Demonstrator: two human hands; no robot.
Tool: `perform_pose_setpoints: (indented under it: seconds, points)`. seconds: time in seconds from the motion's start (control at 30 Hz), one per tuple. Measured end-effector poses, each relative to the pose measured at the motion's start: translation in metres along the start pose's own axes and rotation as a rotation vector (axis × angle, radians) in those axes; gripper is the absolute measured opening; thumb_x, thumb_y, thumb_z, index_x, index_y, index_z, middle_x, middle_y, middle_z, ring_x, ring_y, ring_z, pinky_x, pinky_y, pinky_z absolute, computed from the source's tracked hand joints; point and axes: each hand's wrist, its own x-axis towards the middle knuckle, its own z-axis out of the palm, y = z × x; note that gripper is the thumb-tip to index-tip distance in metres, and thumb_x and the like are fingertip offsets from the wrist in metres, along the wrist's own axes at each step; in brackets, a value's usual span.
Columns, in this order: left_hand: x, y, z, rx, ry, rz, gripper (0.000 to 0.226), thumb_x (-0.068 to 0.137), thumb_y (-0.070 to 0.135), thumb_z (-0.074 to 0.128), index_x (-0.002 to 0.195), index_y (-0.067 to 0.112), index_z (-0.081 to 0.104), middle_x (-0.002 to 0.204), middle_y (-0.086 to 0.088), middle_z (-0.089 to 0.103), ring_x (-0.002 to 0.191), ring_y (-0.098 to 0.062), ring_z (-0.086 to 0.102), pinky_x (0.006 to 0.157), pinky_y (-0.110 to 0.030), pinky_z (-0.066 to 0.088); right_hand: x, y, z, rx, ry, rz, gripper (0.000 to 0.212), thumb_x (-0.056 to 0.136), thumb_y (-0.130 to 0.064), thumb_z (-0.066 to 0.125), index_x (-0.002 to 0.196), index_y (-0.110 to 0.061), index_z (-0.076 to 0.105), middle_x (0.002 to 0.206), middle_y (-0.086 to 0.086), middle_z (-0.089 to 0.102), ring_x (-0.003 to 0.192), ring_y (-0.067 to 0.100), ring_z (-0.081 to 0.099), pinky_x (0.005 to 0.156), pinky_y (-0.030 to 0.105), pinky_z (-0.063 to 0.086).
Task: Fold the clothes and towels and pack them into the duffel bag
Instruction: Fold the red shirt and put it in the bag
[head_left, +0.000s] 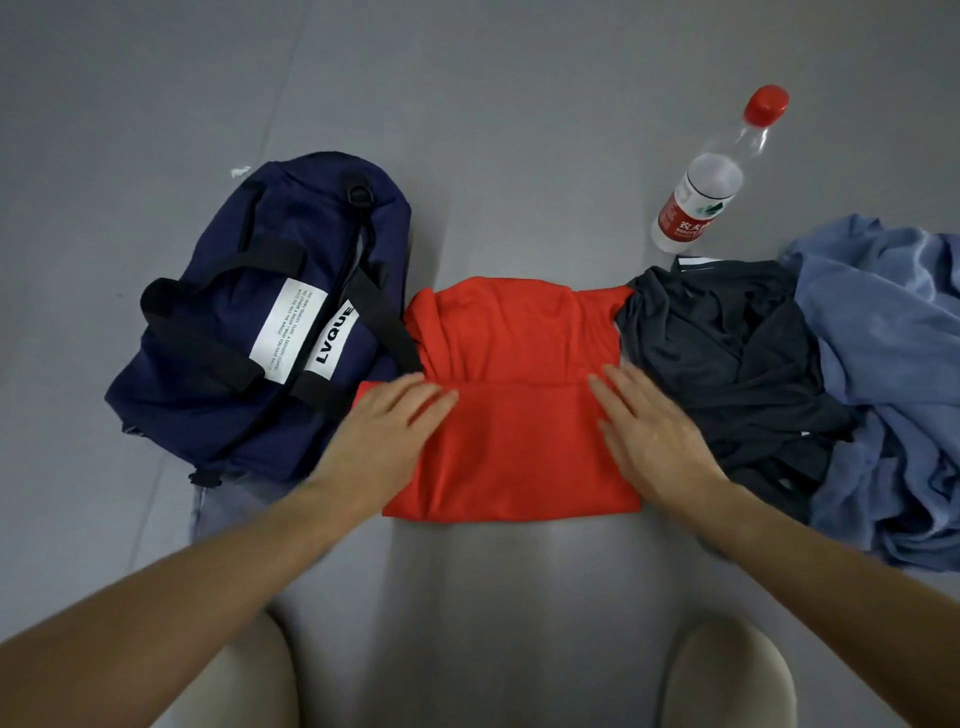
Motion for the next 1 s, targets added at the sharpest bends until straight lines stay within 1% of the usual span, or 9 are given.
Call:
perform_pose_setpoints:
  seconds: [0.07, 0.17, 0.27, 0.4, 0.57, 0.7, 0.87, 0.93, 1.0]
  points:
    - [-0.013, 0.022, 0.023, -0.018, -0.138, 0.079, 0.065, 0.084, 0.009, 0.037, 0.148, 0.012, 0.046, 0.148, -0.012, 0.051, 0.138, -0.034, 0.047, 0.113, -0.047, 0.041, -0.020, -0.015, 0.020, -0.032, -0.100, -0.137, 0.062, 0.097, -0.046, 0.039, 0.149, -0.013, 0.044, 0.155, 0.014, 0.040, 0.145, 0.035, 0.035, 0.115, 0.052, 0.035]
    - [-0.036, 0.029, 0.049, 0.012, -0.316, 0.074, 0.068, 0.097, 0.039, 0.038, 0.160, 0.021, 0.019, 0.165, -0.013, 0.021, 0.151, -0.032, 0.023, 0.121, -0.048, 0.018, -0.058, -0.023, 0.048, -0.118, -0.283, -0.191, 0.078, 0.094, -0.067, 0.031, 0.158, -0.021, 0.023, 0.165, 0.007, 0.021, 0.152, 0.031, 0.015, 0.116, 0.057, 0.021]
    - [-0.070, 0.028, 0.055, 0.031, -0.435, 0.057, 0.079, 0.093, 0.060, 0.036, 0.161, 0.026, 0.014, 0.167, -0.012, 0.013, 0.153, -0.033, 0.015, 0.119, -0.049, 0.013, -0.086, -0.017, 0.050, -0.152, -0.332, -0.180, 0.080, 0.094, -0.069, 0.032, 0.159, -0.023, 0.020, 0.166, 0.004, 0.016, 0.153, 0.032, 0.012, 0.115, 0.059, 0.019]
    - [-0.106, 0.033, 0.051, 0.014, -0.438, 0.103, 0.084, 0.091, 0.068, 0.034, 0.161, 0.028, 0.011, 0.168, -0.011, 0.008, 0.154, -0.034, 0.009, 0.117, -0.052, 0.014, -0.110, -0.015, 0.044, -0.135, -0.330, -0.221, 0.075, 0.095, -0.064, 0.037, 0.157, -0.025, 0.026, 0.165, 0.005, 0.020, 0.151, 0.033, 0.018, 0.115, 0.056, 0.021]
    - [-0.123, 0.056, 0.042, -0.034, -0.488, 0.043, 0.082, 0.090, 0.066, 0.041, 0.160, 0.029, 0.020, 0.165, -0.010, 0.025, 0.147, -0.034, 0.032, 0.117, -0.054, 0.031, -0.135, -0.022, 0.046, -0.089, -0.312, -0.213, 0.068, 0.091, -0.052, 0.045, 0.153, -0.025, 0.037, 0.160, 0.005, 0.034, 0.146, 0.032, 0.034, 0.111, 0.052, 0.032]
    - [-0.104, 0.039, 0.041, -0.028, -0.444, 0.060, 0.079, 0.087, 0.055, 0.048, 0.158, 0.026, 0.026, 0.159, -0.011, 0.035, 0.139, -0.034, 0.043, 0.113, -0.053, 0.039, -0.129, -0.015, 0.039, -0.064, -0.212, -0.204, 0.062, 0.090, -0.045, 0.050, 0.147, -0.021, 0.047, 0.153, 0.004, 0.045, 0.132, 0.028, 0.050, 0.099, 0.046, 0.049]
    - [-0.072, 0.028, 0.039, 0.000, -0.479, 0.020, 0.085, 0.065, 0.032, 0.088, 0.142, 0.017, 0.055, 0.146, -0.014, 0.053, 0.123, -0.038, 0.059, 0.096, -0.052, 0.054, -0.115, 0.000, 0.037, -0.098, -0.096, -0.216, 0.050, 0.091, -0.034, 0.051, 0.139, -0.024, 0.057, 0.147, -0.002, 0.053, 0.122, 0.028, 0.057, 0.091, 0.043, 0.050]
    - [-0.071, 0.033, 0.037, 0.008, -0.474, 0.005, 0.081, 0.060, 0.026, 0.091, 0.134, 0.014, 0.063, 0.140, -0.015, 0.059, 0.118, -0.038, 0.064, 0.088, -0.052, 0.058, -0.110, -0.001, 0.038, -0.106, -0.063, -0.212, 0.045, 0.091, -0.030, 0.050, 0.135, -0.024, 0.061, 0.143, -0.003, 0.057, 0.121, 0.029, 0.059, 0.092, 0.044, 0.048]
    - [-0.074, 0.036, 0.036, 0.011, -0.421, 0.011, 0.067, 0.067, 0.029, 0.085, 0.129, 0.014, 0.067, 0.137, -0.013, 0.062, 0.115, -0.036, 0.066, 0.084, -0.050, 0.060, -0.105, -0.005, 0.036, -0.106, -0.051, -0.209, 0.040, 0.091, -0.030, 0.049, 0.126, -0.024, 0.068, 0.136, -0.004, 0.063, 0.122, 0.030, 0.059, 0.095, 0.045, 0.046]
